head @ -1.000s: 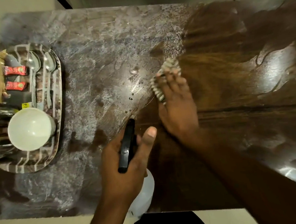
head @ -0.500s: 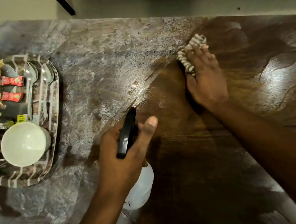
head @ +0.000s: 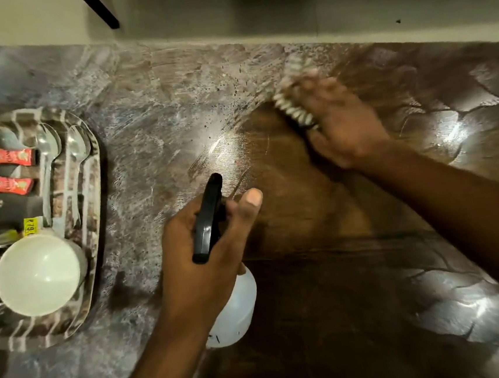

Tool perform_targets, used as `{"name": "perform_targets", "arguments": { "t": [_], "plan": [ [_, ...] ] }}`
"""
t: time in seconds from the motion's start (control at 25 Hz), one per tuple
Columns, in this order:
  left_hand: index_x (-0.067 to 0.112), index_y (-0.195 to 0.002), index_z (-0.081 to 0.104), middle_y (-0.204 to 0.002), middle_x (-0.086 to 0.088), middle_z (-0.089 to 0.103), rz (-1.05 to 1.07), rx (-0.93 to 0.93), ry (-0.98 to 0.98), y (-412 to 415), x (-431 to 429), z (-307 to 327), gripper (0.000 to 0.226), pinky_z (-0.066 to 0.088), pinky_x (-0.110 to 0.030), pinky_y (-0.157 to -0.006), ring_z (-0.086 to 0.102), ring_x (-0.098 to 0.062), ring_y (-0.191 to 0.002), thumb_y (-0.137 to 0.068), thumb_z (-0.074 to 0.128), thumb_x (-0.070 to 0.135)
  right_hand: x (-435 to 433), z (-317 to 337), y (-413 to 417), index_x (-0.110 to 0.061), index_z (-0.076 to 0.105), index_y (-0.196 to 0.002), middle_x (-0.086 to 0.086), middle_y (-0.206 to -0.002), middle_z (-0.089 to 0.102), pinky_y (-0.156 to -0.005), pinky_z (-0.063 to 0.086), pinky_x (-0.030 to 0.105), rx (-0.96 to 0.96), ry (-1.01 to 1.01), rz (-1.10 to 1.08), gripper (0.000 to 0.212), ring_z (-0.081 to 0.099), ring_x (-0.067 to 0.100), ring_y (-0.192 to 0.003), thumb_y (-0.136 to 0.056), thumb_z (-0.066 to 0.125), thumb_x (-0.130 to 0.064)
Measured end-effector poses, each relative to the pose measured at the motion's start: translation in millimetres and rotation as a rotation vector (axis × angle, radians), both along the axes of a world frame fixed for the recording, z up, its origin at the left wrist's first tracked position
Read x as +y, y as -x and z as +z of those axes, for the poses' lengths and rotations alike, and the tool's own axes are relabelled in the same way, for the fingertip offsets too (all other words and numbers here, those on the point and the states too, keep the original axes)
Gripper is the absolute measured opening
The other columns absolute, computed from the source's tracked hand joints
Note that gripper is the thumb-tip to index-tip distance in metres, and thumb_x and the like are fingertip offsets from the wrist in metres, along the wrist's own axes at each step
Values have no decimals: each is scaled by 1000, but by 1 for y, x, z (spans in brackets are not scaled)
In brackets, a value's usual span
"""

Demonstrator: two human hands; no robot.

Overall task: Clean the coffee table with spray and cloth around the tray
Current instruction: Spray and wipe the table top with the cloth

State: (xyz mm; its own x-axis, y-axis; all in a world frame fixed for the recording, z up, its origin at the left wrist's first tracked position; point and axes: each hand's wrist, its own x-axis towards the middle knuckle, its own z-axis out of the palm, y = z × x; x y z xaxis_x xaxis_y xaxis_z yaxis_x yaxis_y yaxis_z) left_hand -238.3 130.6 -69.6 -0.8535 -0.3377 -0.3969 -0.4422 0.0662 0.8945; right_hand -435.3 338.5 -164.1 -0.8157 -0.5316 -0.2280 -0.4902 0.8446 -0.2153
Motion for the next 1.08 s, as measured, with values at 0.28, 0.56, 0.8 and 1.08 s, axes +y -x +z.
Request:
{"name": "perform_targets", "arguments": {
  "t": [0.28,0.56,0.8,1.08],
  "plan": [
    [-12,-70,53,-59,-34,47,11,1,-29,28,-18,-5,62,39,-41,-41,45,-41,-41,-98,75,39,-65,-2,-26,-24,24,-168,9,-178,19,-134,14,54,7,127,-208,72,13,33,-165,-101,51,-25],
    [-2,-81,69,-51,-9,58,-18,16,-69,58,-27,-4,44,47,-25,-43,51,-13,-34,-93,78,40,-45,-5,-8,-24,34,-166,9,-175,30,-133,21,51,25,47,329,78,24,31,-163,-91,53,-31],
    [-8,-86,68,-73,-37,64,-9,26,-33,62,-43,-10,46,47,-27,-42,52,-24,-39,-98,76,36,-68,2,32,-21,25,-169,11,-178,18,-135,10,52,32,116,-439,68,10,33,-165,-105,46,-26],
    [3,-65,64,-53,-27,56,-5,-11,-21,58,-56,-16,52,45,-34,-43,52,-25,-36,-93,76,46,-116,0,6,-30,30,-167,1,-178,20,-134,18,48,-105,75,721,72,13,23,-166,-99,54,-29]
  ]
}}
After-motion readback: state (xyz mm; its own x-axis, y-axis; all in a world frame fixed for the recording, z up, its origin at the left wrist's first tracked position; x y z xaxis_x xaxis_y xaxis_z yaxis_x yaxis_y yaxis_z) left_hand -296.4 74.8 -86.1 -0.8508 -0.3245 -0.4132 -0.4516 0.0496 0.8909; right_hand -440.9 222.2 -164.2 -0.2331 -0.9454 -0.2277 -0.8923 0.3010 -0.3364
